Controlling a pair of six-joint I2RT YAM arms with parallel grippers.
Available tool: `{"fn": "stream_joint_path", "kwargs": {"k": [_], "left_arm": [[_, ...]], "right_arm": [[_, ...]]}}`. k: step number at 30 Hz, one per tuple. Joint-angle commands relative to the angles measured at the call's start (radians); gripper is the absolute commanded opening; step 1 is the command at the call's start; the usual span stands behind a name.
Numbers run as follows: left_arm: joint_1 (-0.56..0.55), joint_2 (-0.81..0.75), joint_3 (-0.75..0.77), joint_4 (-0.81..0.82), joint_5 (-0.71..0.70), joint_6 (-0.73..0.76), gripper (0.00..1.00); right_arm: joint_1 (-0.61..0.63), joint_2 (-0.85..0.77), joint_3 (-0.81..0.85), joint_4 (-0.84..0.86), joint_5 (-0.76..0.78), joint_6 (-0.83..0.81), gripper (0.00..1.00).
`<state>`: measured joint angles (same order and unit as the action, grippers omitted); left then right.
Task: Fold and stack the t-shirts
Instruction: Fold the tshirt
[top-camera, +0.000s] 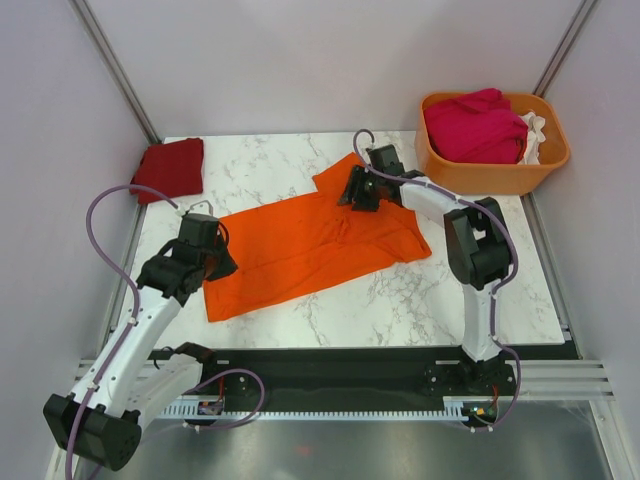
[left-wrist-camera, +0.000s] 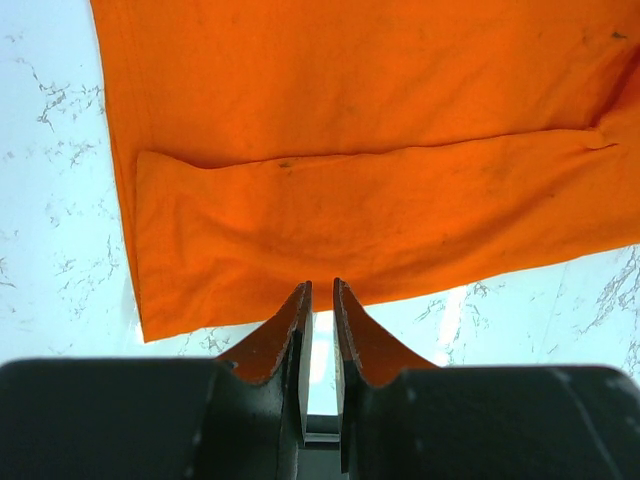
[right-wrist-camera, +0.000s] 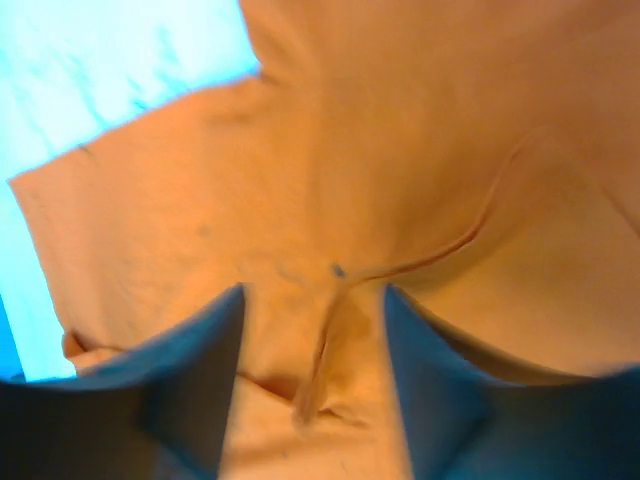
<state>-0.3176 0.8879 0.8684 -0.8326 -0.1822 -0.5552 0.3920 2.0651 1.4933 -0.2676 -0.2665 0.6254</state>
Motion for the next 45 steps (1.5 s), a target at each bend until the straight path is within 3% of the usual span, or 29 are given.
{"fn": "stream_joint_path", "kwargs": {"k": [1,3,10,15,18,23,26,28,31,33,37,40,41,43,45], "left_arm": [[-0.003,-0.027,-0.005,0.010,-0.023,0.038,0.21],[-0.003,-0.026,-0.005,0.013,-0.023,0.038,0.21],[-0.003,0.013,-0.005,0.015,-0.020,0.035,0.21],[-0.003,0.014,0.003,0.013,-0.002,0.040,0.20],[-0.003,-0.019,0.007,0.015,0.026,0.051,0.21],[-0.003,-0.009,-0.003,0.006,0.044,0.029,0.24],[-0.001,0.014,-0.023,-0.062,0.036,-0.182,0.25],[-0.001,-0.001,-0.112,-0.034,0.090,-0.330,0.39],[-0.003,-0.043,-0.232,0.032,0.098,-0.455,0.61],[0.002,-0.060,-0.278,0.040,0.064,-0.485,0.70],[0.040,-0.093,-0.327,0.033,0.020,-0.518,0.74],[0.057,-0.106,-0.356,0.026,-0.037,-0.534,0.74],[0.058,-0.099,-0.356,0.027,-0.052,-0.537,0.74],[0.060,-0.060,-0.347,0.026,-0.075,-0.542,0.74],[0.061,-0.014,-0.338,0.030,-0.094,-0.537,0.74]], "right_arm": [[0.013,0.075,0.142,-0.027,-0.025,0.011,0.73],[0.013,0.087,0.194,-0.059,-0.016,-0.003,0.87],[-0.021,-0.095,0.134,-0.113,0.116,-0.094,0.88],[-0.105,-0.372,-0.163,-0.151,0.248,-0.133,0.89],[-0.140,-0.456,-0.319,-0.197,0.337,-0.180,0.91],[-0.189,-0.539,-0.511,-0.210,0.322,-0.197,0.88],[-0.208,-0.540,-0.556,-0.188,0.305,-0.199,0.85],[-0.216,-0.533,-0.564,-0.177,0.305,-0.197,0.84],[-0.229,-0.513,-0.568,-0.147,0.287,-0.194,0.79],[-0.239,-0.475,-0.564,-0.134,0.268,-0.193,0.77],[-0.242,-0.425,-0.565,-0.070,0.216,-0.178,0.75],[-0.246,-0.404,-0.582,-0.007,0.178,-0.159,0.68],[-0.248,-0.396,-0.584,0.001,0.168,-0.152,0.56],[-0.251,-0.378,-0.588,0.019,0.167,-0.148,0.45],[-0.263,-0.378,-0.597,0.027,0.165,-0.148,0.21]]}}
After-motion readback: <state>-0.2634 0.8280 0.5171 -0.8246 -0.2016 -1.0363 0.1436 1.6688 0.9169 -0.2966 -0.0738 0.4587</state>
